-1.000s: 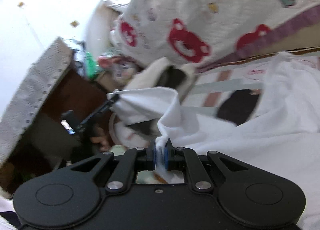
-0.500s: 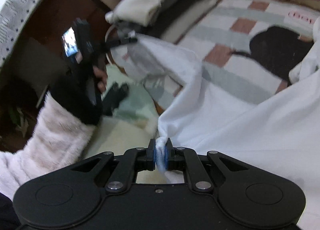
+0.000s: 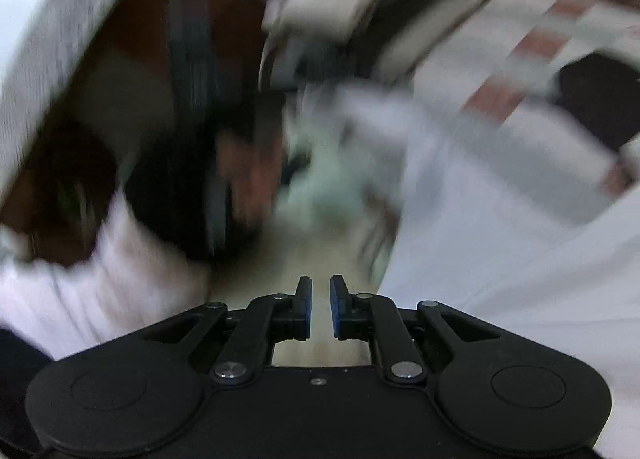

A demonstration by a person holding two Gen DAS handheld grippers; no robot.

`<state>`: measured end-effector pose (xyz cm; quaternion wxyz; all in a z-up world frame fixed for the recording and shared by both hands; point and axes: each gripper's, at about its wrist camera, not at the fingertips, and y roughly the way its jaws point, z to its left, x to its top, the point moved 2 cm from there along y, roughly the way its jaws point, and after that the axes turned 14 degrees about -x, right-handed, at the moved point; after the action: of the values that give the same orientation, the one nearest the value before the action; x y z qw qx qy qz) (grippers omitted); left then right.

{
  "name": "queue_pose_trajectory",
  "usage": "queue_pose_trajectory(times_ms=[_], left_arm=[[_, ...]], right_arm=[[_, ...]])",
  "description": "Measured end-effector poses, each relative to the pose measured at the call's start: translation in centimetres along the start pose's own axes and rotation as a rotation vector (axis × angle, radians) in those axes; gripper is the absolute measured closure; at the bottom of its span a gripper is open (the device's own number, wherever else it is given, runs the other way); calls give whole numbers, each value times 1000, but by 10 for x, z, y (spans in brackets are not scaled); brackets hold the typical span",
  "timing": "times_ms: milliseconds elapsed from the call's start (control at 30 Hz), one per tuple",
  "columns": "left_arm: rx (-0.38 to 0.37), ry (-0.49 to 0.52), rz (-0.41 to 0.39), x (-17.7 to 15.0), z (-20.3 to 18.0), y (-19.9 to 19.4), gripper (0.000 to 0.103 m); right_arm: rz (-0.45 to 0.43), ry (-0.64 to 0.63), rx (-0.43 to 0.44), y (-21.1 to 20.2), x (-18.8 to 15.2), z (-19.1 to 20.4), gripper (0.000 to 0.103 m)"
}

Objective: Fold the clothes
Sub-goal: 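Lay the shirt flat on the mat and open both grippers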

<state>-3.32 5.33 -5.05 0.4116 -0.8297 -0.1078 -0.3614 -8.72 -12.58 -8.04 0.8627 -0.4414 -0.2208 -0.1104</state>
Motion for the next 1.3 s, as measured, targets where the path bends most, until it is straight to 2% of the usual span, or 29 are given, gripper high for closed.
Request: queue_pose_trajectory(times_ms=[67, 133, 167, 267, 367, 500, 567, 633, 667, 767, 833, 933, 1000, 1067, 1133, 1200, 1300], left_arm=[[-71, 25, 47, -9, -15, 11, 69], [-154, 87, 62, -16, -30, 13, 69], [-202, 120, 62, -18, -38, 12, 69], [-333, 186, 50, -23, -57, 7, 67], [-382, 217, 54, -29, -66, 12, 63], [-343, 206, 91, -41, -66, 28, 63], [-317, 192, 94, -46, -65, 33, 63], [-255, 208, 99, -48, -64, 36, 63], [-229, 217, 101, -50, -64, 37, 63], [-218, 232, 93, -51, -65, 32, 63], [-232, 263, 74, -47, -72, 20, 63], [-316, 268, 77, -42, -87, 5, 63], [-358, 283, 109, -44, -103, -1, 62], [-367, 337, 162, -51, -121, -1, 62], [-400, 377, 226, -59, -138, 1, 62], [-446, 393, 285, -66, -150, 5, 61], [-434, 417, 346, -73, -157, 15, 56]], right_arm=[[-121, 106, -104, -47, -5, -36, 75], [-240, 212, -211, -95, -10, -73, 73], [-276, 259, -312, -119, -20, -89, 70], [-378, 452, -571, -187, -68, -129, 70], [-394, 530, -718, -227, -128, -139, 70], [-328, 547, -825, -237, -189, -147, 68], [-311, 562, -829, -233, -204, -155, 67], [-317, 585, -802, -230, -211, -164, 66], [-326, 594, -777, -228, -210, -167, 66], [-328, 587, -724, -222, -199, -175, 65], [-288, 546, -718, -213, -192, -174, 64], [-233, 471, -707, -202, -187, -170, 62], [-193, 475, -688, -195, -187, -175, 56], [-150, 498, -679, -187, -188, -184, 55], [-120, 562, -638, -180, -193, -195, 55], [-116, 647, -547, -175, -199, -203, 54], [-98, 750, -415, -161, -206, -210, 48]])
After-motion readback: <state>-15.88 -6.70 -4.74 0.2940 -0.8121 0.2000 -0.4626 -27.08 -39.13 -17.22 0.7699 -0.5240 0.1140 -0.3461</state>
